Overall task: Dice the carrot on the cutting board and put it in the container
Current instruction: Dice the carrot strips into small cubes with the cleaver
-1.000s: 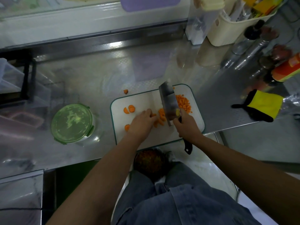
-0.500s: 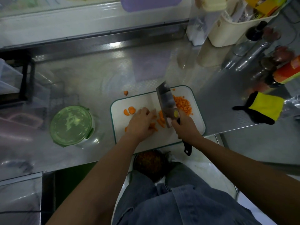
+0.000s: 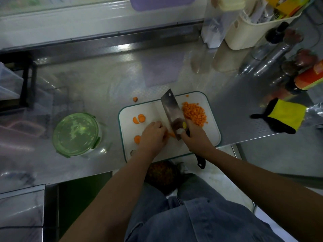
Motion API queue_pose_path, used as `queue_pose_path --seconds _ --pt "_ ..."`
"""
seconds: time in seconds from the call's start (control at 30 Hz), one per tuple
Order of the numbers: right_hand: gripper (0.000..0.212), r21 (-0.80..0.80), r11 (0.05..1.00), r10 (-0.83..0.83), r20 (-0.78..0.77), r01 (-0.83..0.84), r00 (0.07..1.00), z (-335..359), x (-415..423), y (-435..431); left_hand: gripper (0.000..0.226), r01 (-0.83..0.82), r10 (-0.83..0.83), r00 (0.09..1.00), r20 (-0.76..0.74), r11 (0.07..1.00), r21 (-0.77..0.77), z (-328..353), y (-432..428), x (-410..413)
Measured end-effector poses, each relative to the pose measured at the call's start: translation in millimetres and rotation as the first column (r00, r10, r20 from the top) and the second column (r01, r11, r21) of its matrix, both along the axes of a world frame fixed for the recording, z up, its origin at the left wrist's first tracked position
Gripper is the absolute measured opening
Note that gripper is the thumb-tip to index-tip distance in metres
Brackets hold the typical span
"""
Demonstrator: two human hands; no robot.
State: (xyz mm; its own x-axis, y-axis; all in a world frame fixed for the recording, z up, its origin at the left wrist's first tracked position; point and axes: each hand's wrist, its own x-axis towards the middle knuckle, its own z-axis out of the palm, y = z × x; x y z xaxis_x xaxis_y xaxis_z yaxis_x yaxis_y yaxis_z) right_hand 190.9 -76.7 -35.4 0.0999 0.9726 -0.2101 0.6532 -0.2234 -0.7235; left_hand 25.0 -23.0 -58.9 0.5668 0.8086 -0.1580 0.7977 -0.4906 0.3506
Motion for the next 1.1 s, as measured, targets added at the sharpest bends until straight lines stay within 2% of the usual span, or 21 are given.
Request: queue_pose_path --seconds 0.2,0.33,0.4,0.47,0.57,0.67,0.83,0.97,1.1 --pt "0.027 -0.001 1.000 0.024 0.066 -0.024 0.998 -5 0 -4 0.011 -0.183 0.182 0.981 0.061 0.983 0.014 -4 -9 6" --pt "0.021 0.014 0.994 0.104 0.109 -0.106 0.989 -10 -6 -9 0.013 -0.306 0.304 0.951 0.057 0.952 0.018 -5 -11 5" --pt "0.026 0.009 0.992 0.127 0.128 -0.130 0.984 -11 -11 -12 0.015 -0.333 0.332 0.941 0.061 0.943 0.012 -5 -13 3" --pt "0.037 -0.011 0.991 0.136 0.145 -0.135 0.980 -11 -14 -15 0.020 -0.345 0.344 0.935 0.085 0.939 -0.007 -5 -15 1" --pt "0.043 -0.037 0.993 0.116 0.191 -0.111 0.975 -14 -12 -15 0.040 -0.345 0.347 0.931 0.116 0.938 -0.035 -6 -18 -2" --pt "0.049 -0.013 0.998 0.066 0.218 -0.064 0.974 -13 -11 -10 0.041 -0.380 0.380 0.919 0.106 0.925 -0.026 -6 -18 -8" --pt "0.024 0.022 0.992 0.121 0.187 -0.128 0.975 -8 -17 -13 0.027 -0.430 0.434 0.894 0.111 0.901 -0.062 -7 -16 -10" --pt "0.030 0.003 0.989 0.143 0.232 -0.147 0.962 -9 -24 -17 0.018 -0.438 0.449 0.882 0.140 0.893 -0.103 -9 -14 -8" --pt "0.025 0.011 0.990 0.131 0.257 -0.139 0.958 -7 -26 -15 0.017 -0.448 0.460 0.874 0.156 0.887 -0.108 -7 -14 -8"
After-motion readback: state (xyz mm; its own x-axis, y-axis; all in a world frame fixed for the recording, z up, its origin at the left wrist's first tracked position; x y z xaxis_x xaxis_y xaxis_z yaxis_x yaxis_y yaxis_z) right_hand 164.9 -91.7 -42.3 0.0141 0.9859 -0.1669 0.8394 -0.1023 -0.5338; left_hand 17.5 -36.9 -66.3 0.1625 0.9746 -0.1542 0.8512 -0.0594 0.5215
